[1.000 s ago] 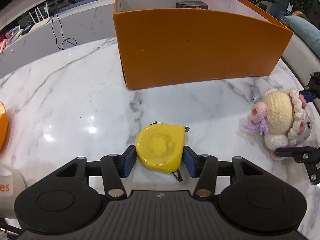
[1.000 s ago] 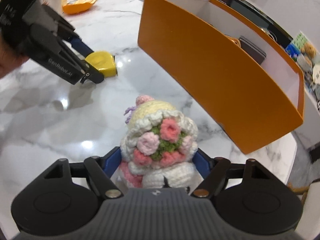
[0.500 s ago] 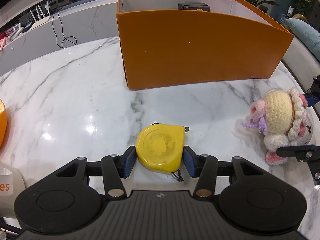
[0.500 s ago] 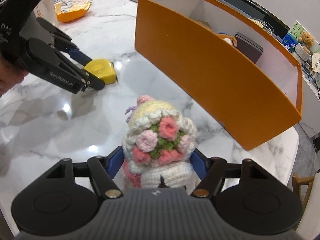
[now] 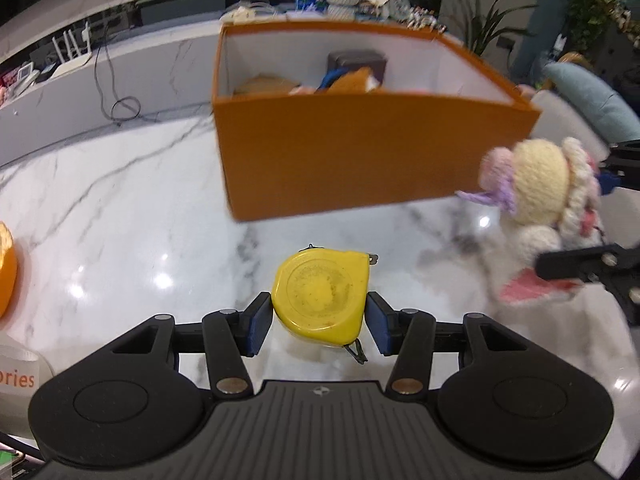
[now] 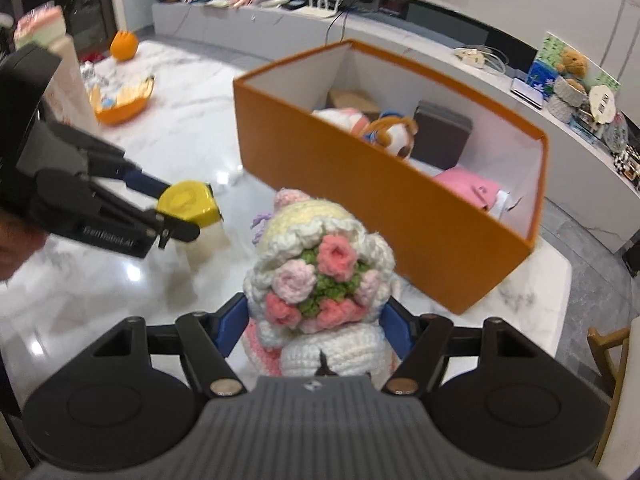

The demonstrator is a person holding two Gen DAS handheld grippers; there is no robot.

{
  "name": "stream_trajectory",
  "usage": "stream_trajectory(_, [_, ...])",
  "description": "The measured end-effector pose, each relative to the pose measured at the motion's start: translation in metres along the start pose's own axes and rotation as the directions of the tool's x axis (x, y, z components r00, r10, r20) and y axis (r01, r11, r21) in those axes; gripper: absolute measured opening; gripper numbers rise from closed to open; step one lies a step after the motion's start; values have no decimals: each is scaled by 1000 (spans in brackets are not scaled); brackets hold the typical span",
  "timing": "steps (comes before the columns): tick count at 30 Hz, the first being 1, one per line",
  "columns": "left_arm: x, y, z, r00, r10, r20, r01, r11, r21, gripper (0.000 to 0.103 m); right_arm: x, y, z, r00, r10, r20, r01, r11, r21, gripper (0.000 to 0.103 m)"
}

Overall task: Organize objects
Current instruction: 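Lift the tape measure and crocheted plush and carry both over the orange box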

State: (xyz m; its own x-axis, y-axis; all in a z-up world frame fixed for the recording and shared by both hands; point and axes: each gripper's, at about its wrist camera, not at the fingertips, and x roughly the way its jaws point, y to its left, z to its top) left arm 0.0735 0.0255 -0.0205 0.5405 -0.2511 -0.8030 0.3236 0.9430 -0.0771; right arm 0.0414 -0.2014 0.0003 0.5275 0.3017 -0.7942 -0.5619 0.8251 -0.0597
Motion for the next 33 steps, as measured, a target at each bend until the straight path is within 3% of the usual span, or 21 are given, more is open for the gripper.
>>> stream_trajectory(9, [-21, -20, 35, 992, -25, 126, 25, 1000, -3, 59, -60, -19, 61, 978, -57, 199, 35, 993, 115, 72])
stream_trajectory(17, [-29, -23, 74, 978, -35, 206, 40, 999, -22, 59, -80, -35, 90, 961, -103, 255, 64, 985, 159, 72])
stream_trajectory(27, [-24, -27, 97, 955, -22, 297, 34, 999, -36, 59, -64, -57, 88, 939, -156, 306, 59, 950, 305, 72])
stream_trajectory(33, [-8, -22, 108, 956, 5, 294, 11, 998, -56, 59, -32, -59, 79, 932, -195, 305, 83, 935, 344, 72])
